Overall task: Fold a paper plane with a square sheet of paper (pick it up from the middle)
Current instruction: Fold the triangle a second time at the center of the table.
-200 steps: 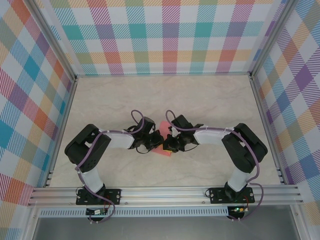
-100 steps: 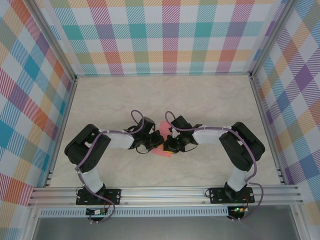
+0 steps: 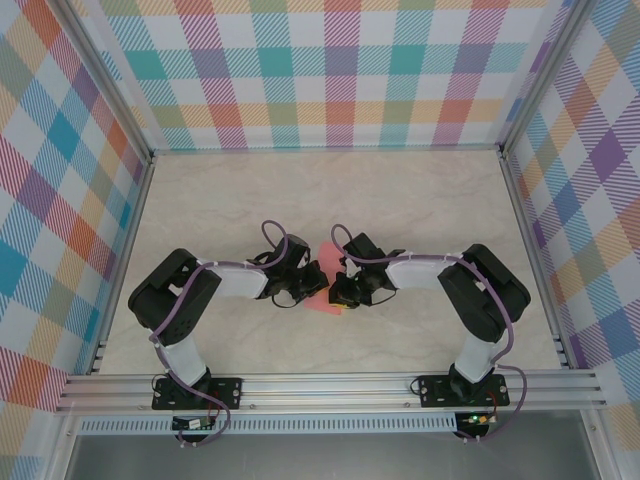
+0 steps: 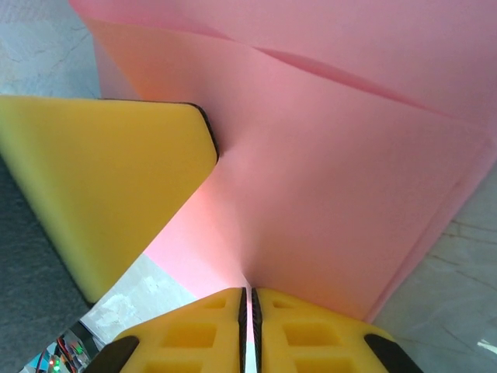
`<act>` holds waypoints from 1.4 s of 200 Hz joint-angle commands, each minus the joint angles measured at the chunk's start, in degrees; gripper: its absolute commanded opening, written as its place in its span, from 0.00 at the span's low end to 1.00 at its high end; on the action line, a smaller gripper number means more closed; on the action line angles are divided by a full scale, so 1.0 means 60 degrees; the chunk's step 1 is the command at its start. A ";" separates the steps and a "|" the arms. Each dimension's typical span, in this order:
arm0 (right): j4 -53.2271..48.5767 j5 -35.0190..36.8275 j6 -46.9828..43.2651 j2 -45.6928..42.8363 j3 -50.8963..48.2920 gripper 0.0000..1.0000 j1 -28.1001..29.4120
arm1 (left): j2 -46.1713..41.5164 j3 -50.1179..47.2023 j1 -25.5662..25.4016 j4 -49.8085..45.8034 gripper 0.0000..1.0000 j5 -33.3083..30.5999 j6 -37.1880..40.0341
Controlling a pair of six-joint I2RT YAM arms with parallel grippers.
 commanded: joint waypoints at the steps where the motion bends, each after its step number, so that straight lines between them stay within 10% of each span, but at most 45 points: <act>1: -0.0415 -0.0091 0.0005 -0.0018 0.0135 0.14 0.0027 | -0.0072 -0.0328 0.0060 -0.0868 0.00 -0.0298 0.0202; 280: -0.0731 0.0152 0.0061 -0.0417 -0.0980 0.13 0.0273 | -0.0052 -0.0318 0.0059 -0.0932 0.00 -0.0299 0.0184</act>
